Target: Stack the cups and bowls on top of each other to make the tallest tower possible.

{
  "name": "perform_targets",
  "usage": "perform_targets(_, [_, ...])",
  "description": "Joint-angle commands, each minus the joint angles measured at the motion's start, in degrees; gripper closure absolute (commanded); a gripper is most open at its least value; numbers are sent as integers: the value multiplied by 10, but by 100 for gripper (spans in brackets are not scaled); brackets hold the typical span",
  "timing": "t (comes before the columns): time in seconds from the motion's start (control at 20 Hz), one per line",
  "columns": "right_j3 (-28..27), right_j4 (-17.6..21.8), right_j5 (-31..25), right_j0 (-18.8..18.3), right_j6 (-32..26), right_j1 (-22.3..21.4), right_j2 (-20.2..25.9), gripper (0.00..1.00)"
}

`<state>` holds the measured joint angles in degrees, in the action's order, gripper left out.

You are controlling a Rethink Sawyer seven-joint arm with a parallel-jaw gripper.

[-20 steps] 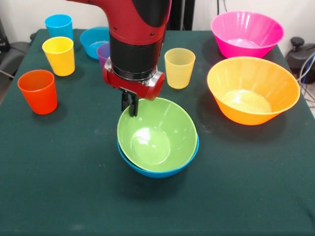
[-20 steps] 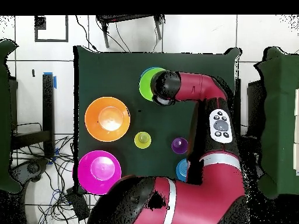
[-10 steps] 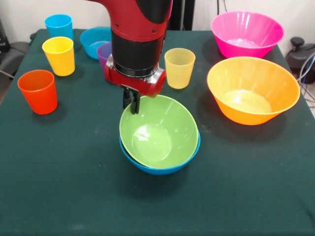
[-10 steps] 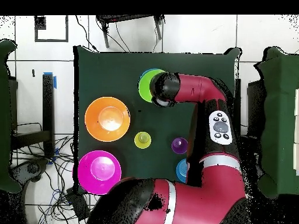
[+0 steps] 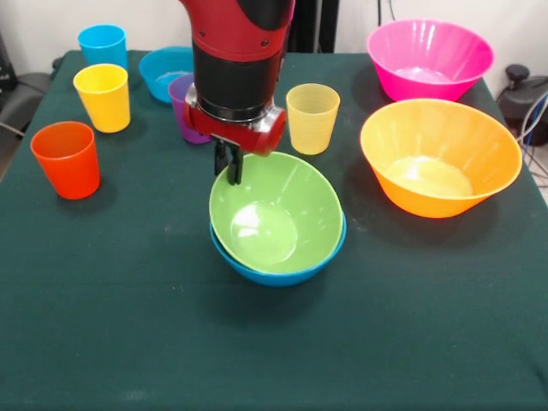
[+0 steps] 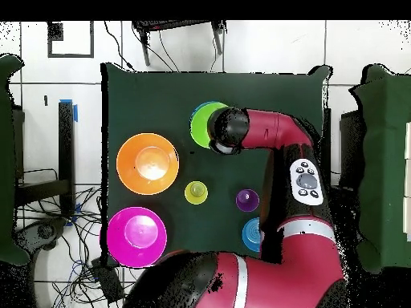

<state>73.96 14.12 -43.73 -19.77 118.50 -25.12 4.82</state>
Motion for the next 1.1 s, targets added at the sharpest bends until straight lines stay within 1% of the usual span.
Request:
perform_targets(0.05, [88, 63, 49, -14, -97, -1, 42, 100])
perform_targets(0.4, [98, 67, 68, -17, -94, 0, 44, 100])
perform_targets(0.9, [90, 70, 68, -12, -91, 1, 40, 100])
perform_targets(1.1, [83, 71, 57, -12, -92, 1, 43, 100])
